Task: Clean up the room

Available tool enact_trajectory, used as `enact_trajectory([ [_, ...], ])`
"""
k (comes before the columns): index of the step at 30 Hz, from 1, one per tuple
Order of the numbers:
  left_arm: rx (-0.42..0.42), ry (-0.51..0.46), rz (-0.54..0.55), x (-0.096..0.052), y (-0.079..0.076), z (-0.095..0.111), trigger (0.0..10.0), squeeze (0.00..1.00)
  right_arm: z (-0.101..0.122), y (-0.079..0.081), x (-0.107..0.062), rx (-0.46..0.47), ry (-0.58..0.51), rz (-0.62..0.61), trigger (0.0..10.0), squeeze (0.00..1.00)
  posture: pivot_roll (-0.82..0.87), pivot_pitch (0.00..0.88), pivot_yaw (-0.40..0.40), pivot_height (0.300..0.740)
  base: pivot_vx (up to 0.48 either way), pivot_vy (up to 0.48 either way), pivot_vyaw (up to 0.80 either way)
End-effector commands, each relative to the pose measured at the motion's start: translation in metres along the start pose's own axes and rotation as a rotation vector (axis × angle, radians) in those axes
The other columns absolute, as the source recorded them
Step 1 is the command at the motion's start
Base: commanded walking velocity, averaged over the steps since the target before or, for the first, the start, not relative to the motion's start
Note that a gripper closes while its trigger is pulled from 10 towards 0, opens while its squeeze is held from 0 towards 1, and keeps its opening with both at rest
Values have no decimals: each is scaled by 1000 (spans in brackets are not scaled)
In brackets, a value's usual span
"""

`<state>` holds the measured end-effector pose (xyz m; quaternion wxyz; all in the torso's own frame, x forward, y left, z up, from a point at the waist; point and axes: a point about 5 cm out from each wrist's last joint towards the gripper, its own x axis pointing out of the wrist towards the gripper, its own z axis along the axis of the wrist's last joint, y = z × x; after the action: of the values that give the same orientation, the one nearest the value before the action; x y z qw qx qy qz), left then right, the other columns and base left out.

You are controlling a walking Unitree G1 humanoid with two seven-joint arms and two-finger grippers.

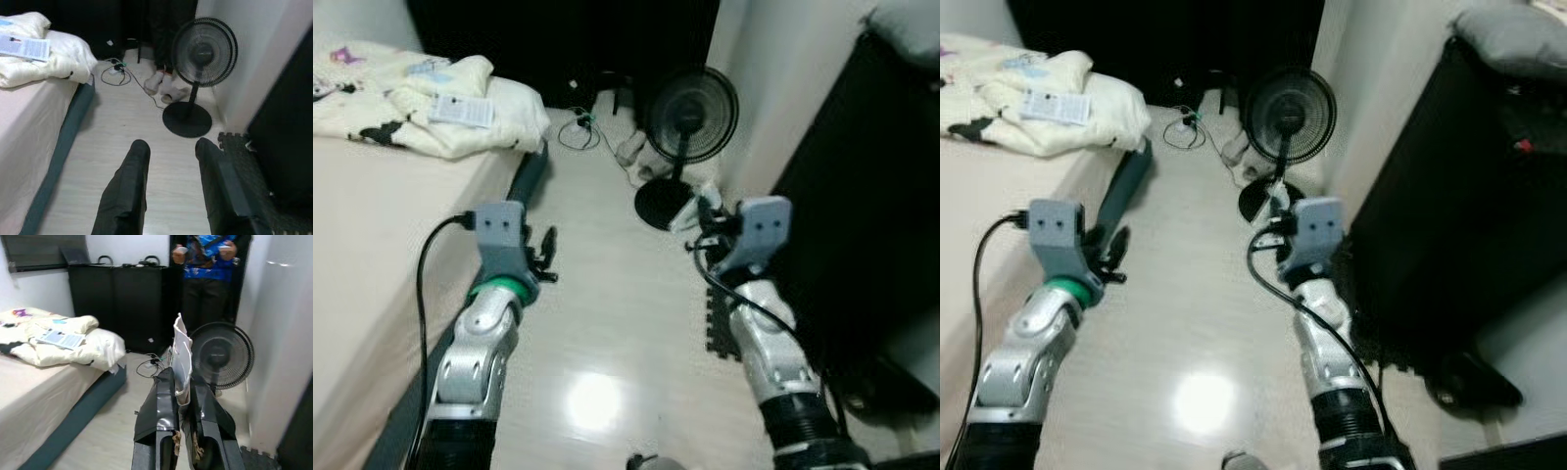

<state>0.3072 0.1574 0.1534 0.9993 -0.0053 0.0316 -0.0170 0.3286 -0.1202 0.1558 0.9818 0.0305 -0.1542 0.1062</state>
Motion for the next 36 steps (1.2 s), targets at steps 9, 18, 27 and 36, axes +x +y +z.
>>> enact_trajectory([
  [9,-1,12,1,-1,0,-3,10000,0,-5,0,-4,-7,28,2,10000,0,-59,37,43,740,0,0,-797],
  [18,-1,14,3,-1,0,-3,10000,0,-6,0,-3,-7,32,2,10000,0,-58,37,42,740,0,0,-800],
  [27,-2,11,0,0,-1,-3,10000,0,-6,0,-3,-9,32,4,10000,0,-61,32,43,740,0,0,-800],
  [36,-1,10,-4,0,-1,-3,10000,0,-6,0,-3,-9,31,6,10000,0,-61,28,42,740,0,0,-800],
])
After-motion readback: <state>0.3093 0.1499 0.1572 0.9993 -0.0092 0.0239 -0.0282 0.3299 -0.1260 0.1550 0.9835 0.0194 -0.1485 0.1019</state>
